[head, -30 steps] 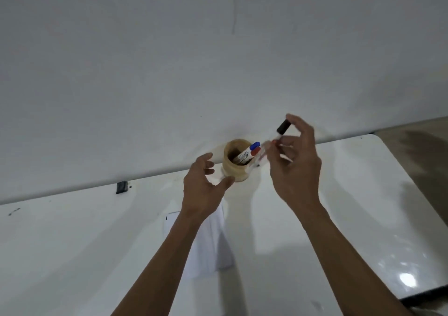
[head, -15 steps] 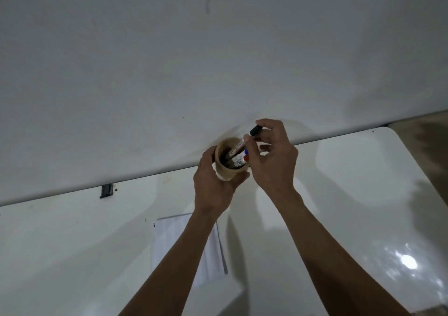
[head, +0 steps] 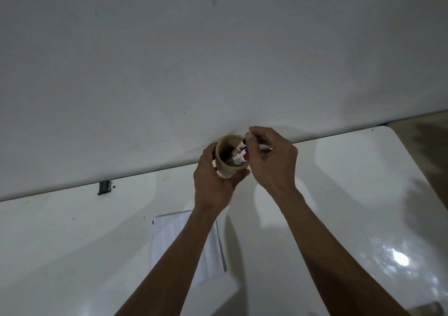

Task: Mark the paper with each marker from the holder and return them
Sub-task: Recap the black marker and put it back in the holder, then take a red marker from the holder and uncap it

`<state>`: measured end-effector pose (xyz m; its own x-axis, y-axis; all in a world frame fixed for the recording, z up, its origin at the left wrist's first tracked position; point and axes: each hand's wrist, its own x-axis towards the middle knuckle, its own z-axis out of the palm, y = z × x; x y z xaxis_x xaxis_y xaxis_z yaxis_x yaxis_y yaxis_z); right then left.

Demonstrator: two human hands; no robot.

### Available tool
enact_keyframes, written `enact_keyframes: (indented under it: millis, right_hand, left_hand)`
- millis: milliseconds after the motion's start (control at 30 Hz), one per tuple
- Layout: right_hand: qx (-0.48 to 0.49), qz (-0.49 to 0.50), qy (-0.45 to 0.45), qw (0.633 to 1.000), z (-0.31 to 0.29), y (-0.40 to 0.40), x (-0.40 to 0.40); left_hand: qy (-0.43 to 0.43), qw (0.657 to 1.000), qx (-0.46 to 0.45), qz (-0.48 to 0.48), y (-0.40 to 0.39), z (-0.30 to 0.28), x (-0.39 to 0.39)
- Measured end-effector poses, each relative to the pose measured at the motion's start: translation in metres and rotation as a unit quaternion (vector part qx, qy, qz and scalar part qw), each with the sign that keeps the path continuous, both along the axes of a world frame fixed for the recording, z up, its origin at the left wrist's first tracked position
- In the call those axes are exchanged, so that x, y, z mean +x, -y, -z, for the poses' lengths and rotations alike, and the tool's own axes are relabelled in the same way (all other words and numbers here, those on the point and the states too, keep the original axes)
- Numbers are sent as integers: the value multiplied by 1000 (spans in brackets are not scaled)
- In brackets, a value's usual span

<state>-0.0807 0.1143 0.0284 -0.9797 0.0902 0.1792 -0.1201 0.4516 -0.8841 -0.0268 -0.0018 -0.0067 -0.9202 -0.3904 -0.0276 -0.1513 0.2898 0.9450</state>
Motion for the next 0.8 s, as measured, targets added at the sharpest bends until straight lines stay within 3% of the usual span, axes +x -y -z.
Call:
enact_keyframes:
  millis: [500,800]
  right_hand:
    - [-48,50,84,994,3,-1,30]
    - [-31,74,84,993,2,4,31]
  left_hand:
    - [-11,999,51,13,-2,-6,2]
    - [-11,999,41,12,-2,-7,3]
